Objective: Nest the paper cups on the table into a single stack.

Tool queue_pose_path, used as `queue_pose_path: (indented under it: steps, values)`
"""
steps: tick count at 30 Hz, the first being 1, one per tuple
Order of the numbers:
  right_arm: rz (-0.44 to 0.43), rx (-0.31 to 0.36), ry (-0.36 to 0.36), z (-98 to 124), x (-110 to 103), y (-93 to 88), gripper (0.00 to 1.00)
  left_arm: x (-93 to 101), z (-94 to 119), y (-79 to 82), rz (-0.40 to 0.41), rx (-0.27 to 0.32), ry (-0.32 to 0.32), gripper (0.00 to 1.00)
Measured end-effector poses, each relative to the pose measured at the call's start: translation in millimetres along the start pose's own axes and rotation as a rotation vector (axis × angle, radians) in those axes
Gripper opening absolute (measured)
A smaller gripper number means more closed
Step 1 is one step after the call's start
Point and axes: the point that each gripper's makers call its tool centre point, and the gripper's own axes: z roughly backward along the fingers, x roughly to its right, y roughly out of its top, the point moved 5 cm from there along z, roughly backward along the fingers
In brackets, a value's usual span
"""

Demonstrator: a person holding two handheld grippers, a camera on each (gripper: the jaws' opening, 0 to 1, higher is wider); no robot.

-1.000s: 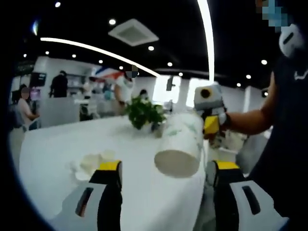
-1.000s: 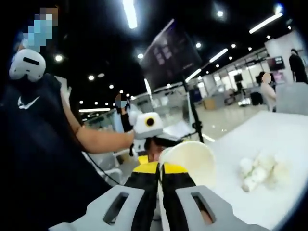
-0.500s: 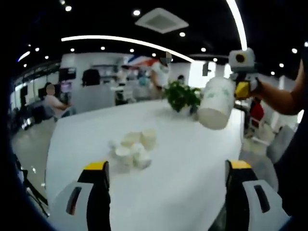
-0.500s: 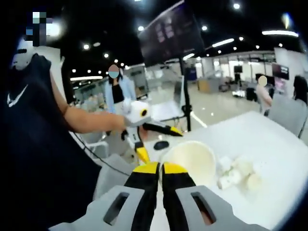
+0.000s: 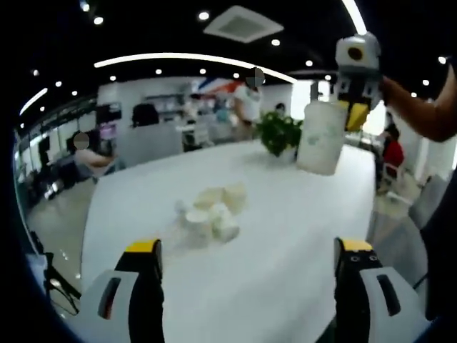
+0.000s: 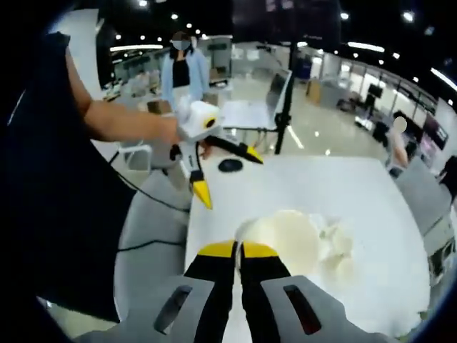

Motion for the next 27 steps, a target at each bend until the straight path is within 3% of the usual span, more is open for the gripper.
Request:
queue_pose_path:
  steps: [8,12,20,22,27]
  values:
    - [0.062,-0.179,-0.057,-11.3,7.3,-4.2,0.0,5.4,1.5,-3.5,0.0,-0.006,-0.001,0.98]
    - [0.056,-0.206,-0.074,-15.3,11.2,-4.6,0.0,2.6,2.7,-8.9,0.012,-0.032,0.024,0.98]
    - [0.047,-0.201,-0.073,-17.1,10.1,-1.0,0.0,2.6,4.6,-9.4,0.035,-0.023,0.042,0.98]
    - [0.048,-0.198,-0.078,-18.3,9.4,0.2,0.0,-2.3,6.1,-12.3,0.037,-0.059,0.086,0.98]
    - [0.053,-0.205,-0.082,-26.3,6.3,-1.1,0.0,-3.9,4.9,-10.8,0.056,-0.041,0.081,0.98]
